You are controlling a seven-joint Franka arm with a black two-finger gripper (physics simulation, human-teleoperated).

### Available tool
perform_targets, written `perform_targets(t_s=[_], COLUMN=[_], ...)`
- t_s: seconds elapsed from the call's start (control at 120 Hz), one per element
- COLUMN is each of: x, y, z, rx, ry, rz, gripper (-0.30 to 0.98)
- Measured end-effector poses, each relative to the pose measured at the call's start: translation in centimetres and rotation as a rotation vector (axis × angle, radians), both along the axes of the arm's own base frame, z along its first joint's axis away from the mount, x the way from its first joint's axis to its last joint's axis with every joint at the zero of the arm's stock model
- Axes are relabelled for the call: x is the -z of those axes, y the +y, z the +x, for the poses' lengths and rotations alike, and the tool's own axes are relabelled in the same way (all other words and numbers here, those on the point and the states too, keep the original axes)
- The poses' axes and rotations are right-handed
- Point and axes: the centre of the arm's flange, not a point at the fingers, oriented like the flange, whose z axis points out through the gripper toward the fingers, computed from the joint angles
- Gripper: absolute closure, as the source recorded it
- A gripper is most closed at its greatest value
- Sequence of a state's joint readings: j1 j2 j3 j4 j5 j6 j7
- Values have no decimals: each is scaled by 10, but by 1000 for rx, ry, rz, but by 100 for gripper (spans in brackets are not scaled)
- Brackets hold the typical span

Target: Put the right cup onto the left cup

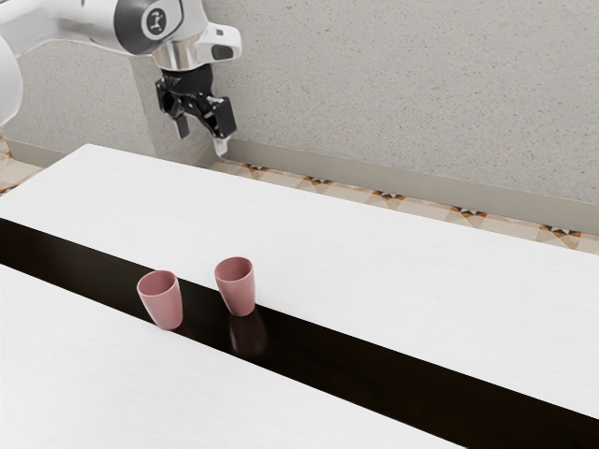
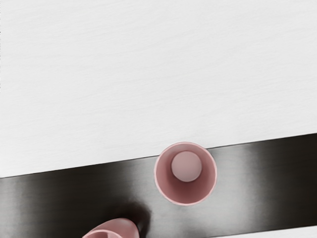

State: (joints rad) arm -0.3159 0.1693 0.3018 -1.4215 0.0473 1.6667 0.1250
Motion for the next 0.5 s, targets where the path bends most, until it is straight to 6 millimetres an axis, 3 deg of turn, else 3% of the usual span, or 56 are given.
perform_targets(t_s=[0.1, 0.167, 0.267, 0.5], x=[3, 25, 55, 153], y=[-2, -2, 21, -7], z=[-1, -2, 0, 60], rx=[-4, -10, -61, -92], ry=[0, 35, 52, 89], rz=[-1, -7, -16, -37], gripper=[1, 2, 2, 2])
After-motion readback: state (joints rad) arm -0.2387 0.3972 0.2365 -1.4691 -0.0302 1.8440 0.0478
